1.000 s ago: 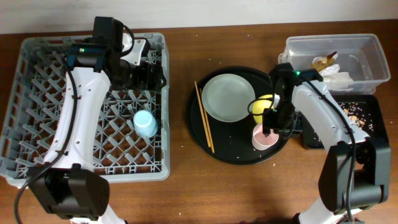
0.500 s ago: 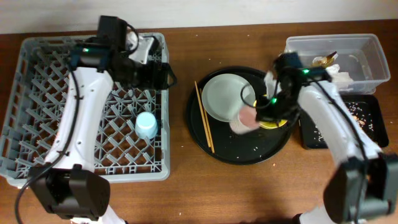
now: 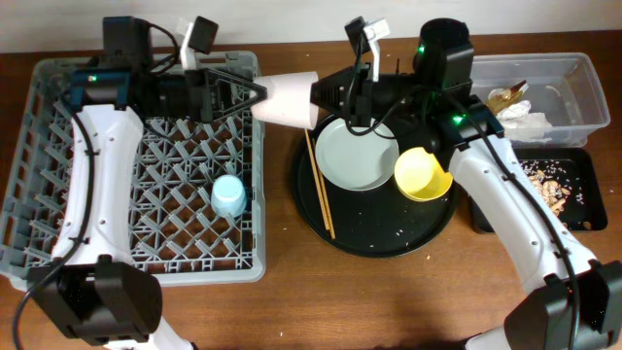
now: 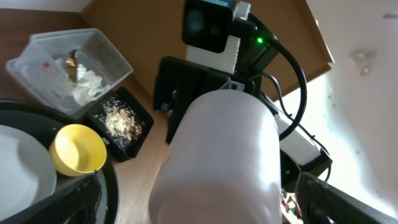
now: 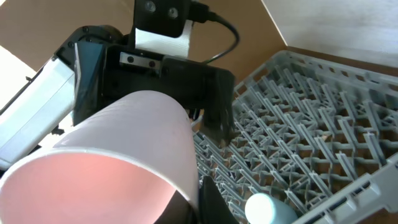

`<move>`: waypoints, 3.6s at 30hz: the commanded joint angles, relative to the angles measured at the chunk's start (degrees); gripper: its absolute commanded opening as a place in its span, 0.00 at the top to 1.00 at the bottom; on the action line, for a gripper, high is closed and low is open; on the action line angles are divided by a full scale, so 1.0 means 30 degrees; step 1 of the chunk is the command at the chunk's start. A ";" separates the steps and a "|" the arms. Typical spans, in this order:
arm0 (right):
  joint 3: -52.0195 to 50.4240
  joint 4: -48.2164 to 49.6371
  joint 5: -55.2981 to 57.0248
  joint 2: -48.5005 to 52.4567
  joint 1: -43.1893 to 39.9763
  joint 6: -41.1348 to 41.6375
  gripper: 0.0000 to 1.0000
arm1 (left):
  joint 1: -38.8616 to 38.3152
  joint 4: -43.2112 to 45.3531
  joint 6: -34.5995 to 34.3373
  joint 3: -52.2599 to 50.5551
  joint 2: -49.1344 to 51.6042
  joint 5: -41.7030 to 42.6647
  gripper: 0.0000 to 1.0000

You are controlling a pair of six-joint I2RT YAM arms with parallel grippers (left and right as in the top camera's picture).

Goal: Sort waste into correct bins and load items into the dishwasher rack
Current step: 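Hand the pink cup from the right gripper to the left gripper, then place the pink cup in the rack behind the blue cup with the left gripper, then grasp the yellow bowl with the left gripper and lift it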

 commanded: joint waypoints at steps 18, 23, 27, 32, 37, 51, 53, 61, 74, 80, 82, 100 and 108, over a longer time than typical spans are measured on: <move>0.0204 -0.4313 0.3949 0.0641 -0.1880 -0.1027 0.03 | -0.1020 0.0328 0.0525 0.0350 0.0066 -0.5501 0.42; 0.0204 -0.8859 0.7118 0.0641 -0.3402 -0.2448 0.02 | -0.0925 -0.0015 0.0517 0.0350 0.0066 -1.4171 0.42; 0.0204 -1.2240 1.0739 0.0641 -0.3337 -0.3279 0.02 | -0.1086 -0.1122 0.0510 0.0321 0.0160 -2.5150 0.41; 0.0204 -1.4120 1.1963 0.0641 -0.3337 -0.3942 0.02 | -0.1086 -0.2302 0.0080 -0.0335 0.1945 -2.5835 0.41; 0.0204 -1.4324 1.2101 0.0641 -0.3337 -0.3942 0.02 | -0.1333 -0.2834 0.0087 -0.0430 0.4415 -2.5828 0.41; 0.0204 -1.4746 1.2597 0.0641 -0.3337 -0.3949 0.02 | -0.1719 -0.3410 0.0073 0.0656 0.4532 -2.7175 0.01; 0.0204 -1.5030 1.3136 0.0641 -0.3337 -0.3934 0.02 | -0.1719 -0.4728 -0.0066 0.2958 0.4532 -2.7095 0.01; 0.0204 -1.9985 2.1187 0.0641 -0.3351 -0.2747 0.27 | -0.3752 -0.7315 -0.0918 0.8794 0.4539 -2.3649 0.01; 0.0036 -2.0582 2.3423 0.0809 -0.2987 -0.3570 0.34 | -0.6674 -0.5268 -0.1654 0.8786 0.6178 -2.4968 0.01; 0.0036 -2.0014 2.3496 0.3621 -0.1093 -0.3942 0.34 | -0.6186 -0.4758 -0.2106 0.8794 0.6178 -2.5012 0.01; 0.0036 -1.9999 2.3489 0.4153 -0.1013 -0.3942 0.35 | -0.5581 -0.4758 -0.2557 0.8794 0.6178 -2.5012 0.01; 0.0036 -1.7558 2.3591 0.5501 -0.0991 -0.3847 0.63 | -0.4801 -0.4911 -0.3031 0.8794 0.6178 -2.4880 0.01; 0.1989 -1.7704 2.2025 0.3475 -0.1931 -0.2637 0.73 | -0.5646 -0.4809 -0.3031 0.8794 0.6441 -2.4793 0.01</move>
